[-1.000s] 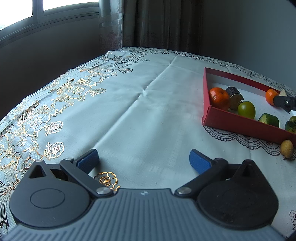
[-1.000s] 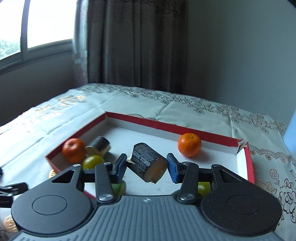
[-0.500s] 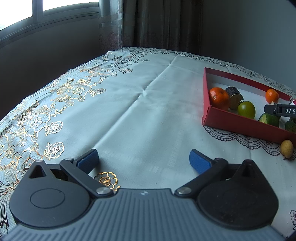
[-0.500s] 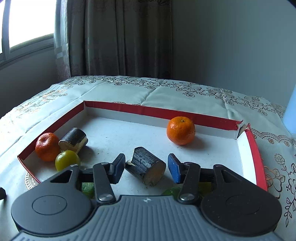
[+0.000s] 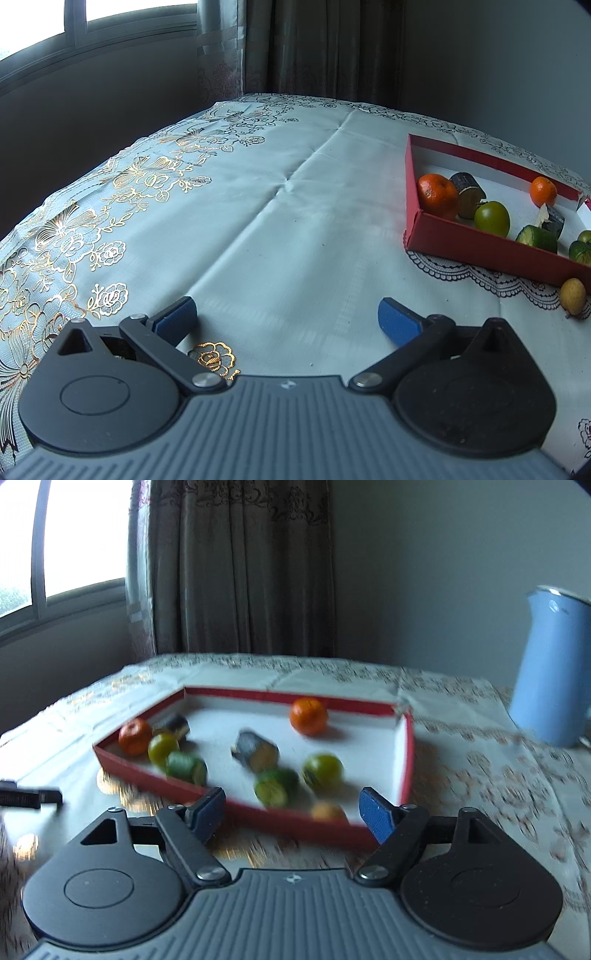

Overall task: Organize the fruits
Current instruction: 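Move the left tool to the brown kiwi and grasp it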

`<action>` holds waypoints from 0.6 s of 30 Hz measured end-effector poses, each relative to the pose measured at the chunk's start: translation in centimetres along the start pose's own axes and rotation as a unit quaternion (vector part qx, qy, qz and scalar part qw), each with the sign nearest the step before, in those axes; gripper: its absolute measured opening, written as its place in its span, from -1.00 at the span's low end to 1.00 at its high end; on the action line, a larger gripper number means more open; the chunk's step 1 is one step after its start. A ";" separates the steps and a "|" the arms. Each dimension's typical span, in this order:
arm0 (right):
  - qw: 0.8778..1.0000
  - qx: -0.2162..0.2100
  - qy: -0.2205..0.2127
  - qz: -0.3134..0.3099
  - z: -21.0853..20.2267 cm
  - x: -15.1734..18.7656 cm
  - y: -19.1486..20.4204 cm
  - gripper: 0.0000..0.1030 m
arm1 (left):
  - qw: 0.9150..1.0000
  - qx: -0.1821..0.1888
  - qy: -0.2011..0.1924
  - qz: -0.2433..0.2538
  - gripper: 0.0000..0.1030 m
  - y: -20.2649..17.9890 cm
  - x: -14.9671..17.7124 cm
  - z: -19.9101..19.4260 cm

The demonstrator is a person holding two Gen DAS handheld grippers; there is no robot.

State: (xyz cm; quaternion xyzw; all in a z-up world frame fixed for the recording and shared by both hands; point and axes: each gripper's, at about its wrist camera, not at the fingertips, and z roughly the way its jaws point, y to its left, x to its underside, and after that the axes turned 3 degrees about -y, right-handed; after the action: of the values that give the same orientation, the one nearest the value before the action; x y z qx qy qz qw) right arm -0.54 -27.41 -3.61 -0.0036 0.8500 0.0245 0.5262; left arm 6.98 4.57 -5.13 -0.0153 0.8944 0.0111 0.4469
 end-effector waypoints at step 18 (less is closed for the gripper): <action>0.995 0.045 0.092 0.015 0.2 3.0 -2.0 1.00 | 0.983 0.088 -0.091 0.135 1.00 -11.1 -0.2 -6.1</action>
State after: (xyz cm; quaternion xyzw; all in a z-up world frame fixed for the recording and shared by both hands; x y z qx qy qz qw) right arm -1.66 -29.31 -6.48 0.0306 0.8950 -0.0058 0.4450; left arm 2.62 -6.70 -1.39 0.1464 0.8415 -0.0061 0.5201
